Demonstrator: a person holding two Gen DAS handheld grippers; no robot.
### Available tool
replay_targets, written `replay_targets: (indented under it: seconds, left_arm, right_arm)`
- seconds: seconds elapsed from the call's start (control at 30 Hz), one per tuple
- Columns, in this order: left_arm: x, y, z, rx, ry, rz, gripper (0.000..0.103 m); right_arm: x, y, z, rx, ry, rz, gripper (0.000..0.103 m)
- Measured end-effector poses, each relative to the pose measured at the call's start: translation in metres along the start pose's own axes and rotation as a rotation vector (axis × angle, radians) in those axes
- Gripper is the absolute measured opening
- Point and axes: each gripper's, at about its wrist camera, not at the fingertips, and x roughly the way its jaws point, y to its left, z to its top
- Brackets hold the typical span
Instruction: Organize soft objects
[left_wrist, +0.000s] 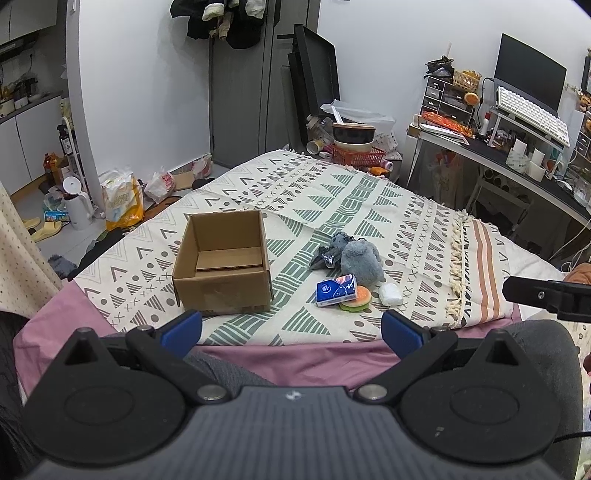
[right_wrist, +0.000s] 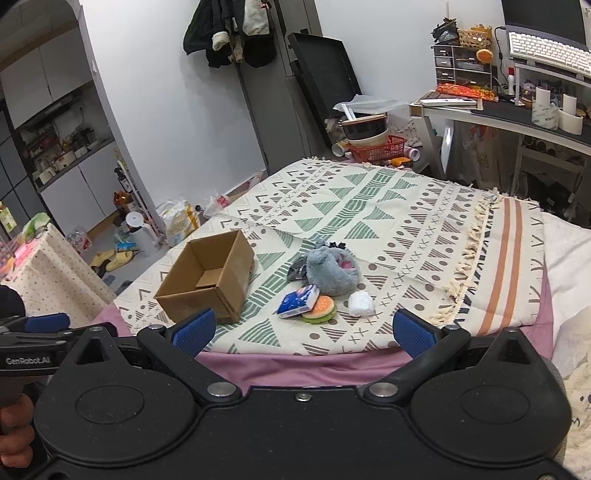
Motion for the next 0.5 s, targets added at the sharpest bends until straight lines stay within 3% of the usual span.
replay_targets:
  seconds: [0.5]
  left_arm:
    - [0.009, 0.004, 0.009, -0.015, 0.013, -0.003, 0.102]
  right_arm:
    - [0.016, 0.003, 0.006, -0.012, 0.022, 0.014, 0.103]
